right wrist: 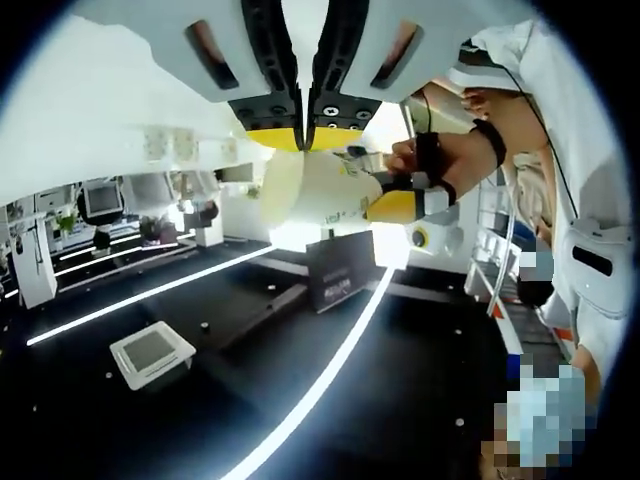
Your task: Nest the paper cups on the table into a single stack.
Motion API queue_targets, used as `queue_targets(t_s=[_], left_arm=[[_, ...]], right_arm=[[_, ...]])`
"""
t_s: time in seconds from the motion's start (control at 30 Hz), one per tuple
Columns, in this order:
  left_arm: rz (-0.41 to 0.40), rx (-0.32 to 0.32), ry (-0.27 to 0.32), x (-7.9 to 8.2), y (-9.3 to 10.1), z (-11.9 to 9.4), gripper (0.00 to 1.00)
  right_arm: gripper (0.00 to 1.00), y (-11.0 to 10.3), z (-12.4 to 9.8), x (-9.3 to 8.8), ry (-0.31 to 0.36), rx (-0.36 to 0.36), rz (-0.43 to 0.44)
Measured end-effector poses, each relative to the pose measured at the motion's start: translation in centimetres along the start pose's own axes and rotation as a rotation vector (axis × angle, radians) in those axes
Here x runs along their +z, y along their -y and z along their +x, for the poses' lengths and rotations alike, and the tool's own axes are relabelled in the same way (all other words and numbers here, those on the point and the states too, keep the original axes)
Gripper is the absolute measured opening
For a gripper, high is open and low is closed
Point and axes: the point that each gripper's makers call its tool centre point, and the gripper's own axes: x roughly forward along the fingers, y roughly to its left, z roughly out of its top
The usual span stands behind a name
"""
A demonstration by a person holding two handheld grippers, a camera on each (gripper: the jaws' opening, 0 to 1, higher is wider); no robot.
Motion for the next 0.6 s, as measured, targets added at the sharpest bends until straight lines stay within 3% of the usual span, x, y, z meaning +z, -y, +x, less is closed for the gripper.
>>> queue_targets(t_s=[0.33, 0.6], left_arm=[[-0.001, -0.005, -0.027, -0.45, -0.01, 0.28, 0.54], [-0.026, 0.008, -0.024, -0.98, -0.55, 0.05, 0.44]], right_arm=[[0.02, -0.38, -0.02, 0.47, 0.009, 0.013, -0.022], [0.02, -0.51, -0.02, 0.68, 0.021, 0.019, -0.016]])
